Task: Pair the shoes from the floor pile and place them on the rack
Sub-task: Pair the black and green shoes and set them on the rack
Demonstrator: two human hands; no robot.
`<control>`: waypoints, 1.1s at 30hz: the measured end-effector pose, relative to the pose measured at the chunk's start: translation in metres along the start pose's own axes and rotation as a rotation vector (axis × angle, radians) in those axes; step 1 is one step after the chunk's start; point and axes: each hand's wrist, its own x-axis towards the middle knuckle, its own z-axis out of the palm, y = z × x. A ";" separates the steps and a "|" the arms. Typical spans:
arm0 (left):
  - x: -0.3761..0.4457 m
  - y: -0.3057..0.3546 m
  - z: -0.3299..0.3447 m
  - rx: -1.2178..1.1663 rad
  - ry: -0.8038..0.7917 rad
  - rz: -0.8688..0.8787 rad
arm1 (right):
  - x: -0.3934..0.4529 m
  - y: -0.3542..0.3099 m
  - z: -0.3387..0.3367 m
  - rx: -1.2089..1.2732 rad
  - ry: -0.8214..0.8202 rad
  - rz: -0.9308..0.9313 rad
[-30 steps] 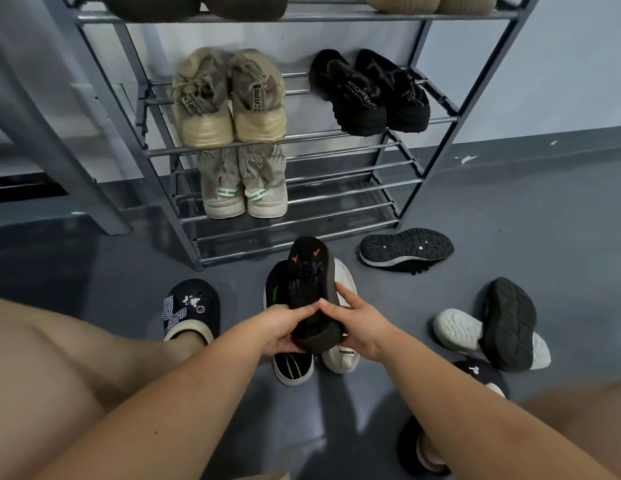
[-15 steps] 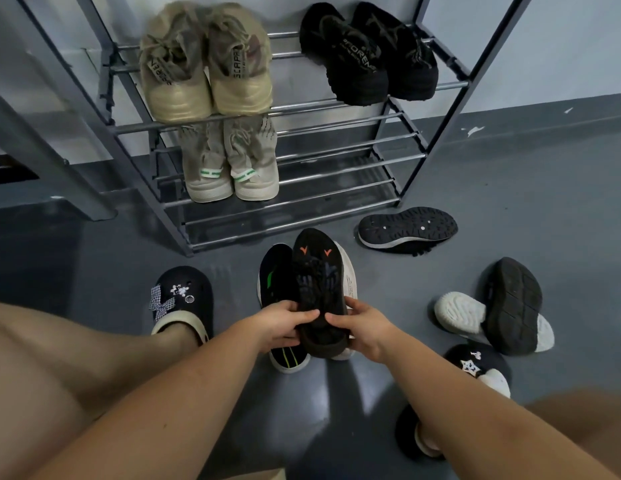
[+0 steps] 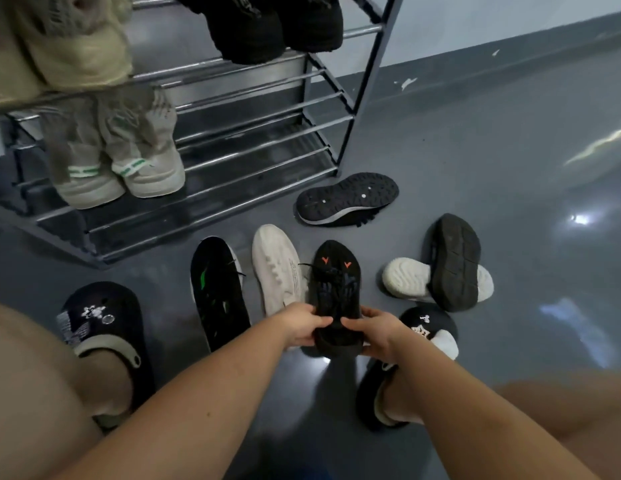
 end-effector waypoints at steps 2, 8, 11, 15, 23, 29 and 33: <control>0.008 -0.001 0.006 0.028 0.022 -0.007 | 0.002 0.001 -0.001 -0.039 0.016 -0.001; 0.017 0.007 0.004 0.370 0.178 0.093 | -0.001 -0.013 -0.001 -0.254 0.124 -0.089; 0.016 0.027 -0.004 0.557 0.209 0.142 | -0.001 -0.035 -0.005 -0.445 0.190 -0.219; 0.013 0.068 -0.018 0.910 0.338 0.237 | 0.010 -0.080 -0.011 -0.986 0.234 -0.330; 0.033 0.135 -0.063 1.218 0.386 0.301 | 0.048 -0.167 -0.004 -1.418 0.279 -0.480; 0.068 0.153 -0.081 0.898 0.379 0.254 | 0.092 -0.194 0.010 -1.437 0.240 -0.534; 0.099 0.150 -0.095 0.751 0.404 0.173 | 0.123 -0.202 0.012 -1.400 0.238 -0.544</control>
